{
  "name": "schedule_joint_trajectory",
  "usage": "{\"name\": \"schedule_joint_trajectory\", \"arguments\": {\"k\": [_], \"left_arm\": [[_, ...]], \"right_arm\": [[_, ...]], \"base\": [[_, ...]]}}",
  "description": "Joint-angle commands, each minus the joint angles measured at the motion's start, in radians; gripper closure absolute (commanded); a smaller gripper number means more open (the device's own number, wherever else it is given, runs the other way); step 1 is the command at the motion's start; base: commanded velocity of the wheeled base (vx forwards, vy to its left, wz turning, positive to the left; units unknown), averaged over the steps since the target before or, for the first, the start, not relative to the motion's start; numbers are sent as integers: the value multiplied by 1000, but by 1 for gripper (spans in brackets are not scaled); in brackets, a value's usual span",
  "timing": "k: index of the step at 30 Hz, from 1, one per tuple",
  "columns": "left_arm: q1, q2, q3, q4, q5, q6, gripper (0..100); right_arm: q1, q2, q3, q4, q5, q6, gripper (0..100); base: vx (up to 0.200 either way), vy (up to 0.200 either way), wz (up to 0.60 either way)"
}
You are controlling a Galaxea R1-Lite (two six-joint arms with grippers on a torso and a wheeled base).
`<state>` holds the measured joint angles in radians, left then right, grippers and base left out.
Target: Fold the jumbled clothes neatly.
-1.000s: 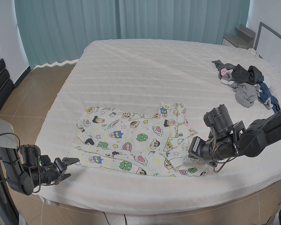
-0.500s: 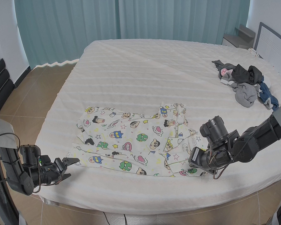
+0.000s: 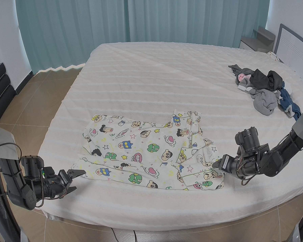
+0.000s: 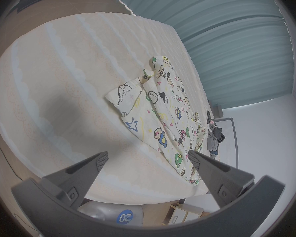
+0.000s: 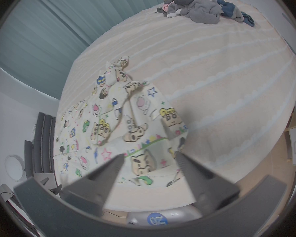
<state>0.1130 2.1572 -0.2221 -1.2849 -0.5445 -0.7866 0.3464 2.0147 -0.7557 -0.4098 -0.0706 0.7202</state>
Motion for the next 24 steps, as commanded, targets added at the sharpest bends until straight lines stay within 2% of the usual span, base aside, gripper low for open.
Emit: {"name": "schedule_joint_trajectory", "arguments": {"k": [1,4,22,23,24], "left_arm": [[-1,6,0,-1,0,0,0],[-1,6,0,-1,0,0,0],[-1,7,-2,-1,0,3,0],[-1,7,-2,-1,0,3,0],[-1,7,0,-2,0,3,0]], "right_arm": [[-52,44,42,-103,38,-73,0],[-63,61,55,-161,97,-127,0],[-38,127,6,-185,132,-133,0],[-37,127,-4,-185,134,-131,100],[-30,127,-13,-185,134,-130,100]], "base": [[0,0,0],[0,0,0],[0,0,0],[0,0,0],[0,0,0]]}}
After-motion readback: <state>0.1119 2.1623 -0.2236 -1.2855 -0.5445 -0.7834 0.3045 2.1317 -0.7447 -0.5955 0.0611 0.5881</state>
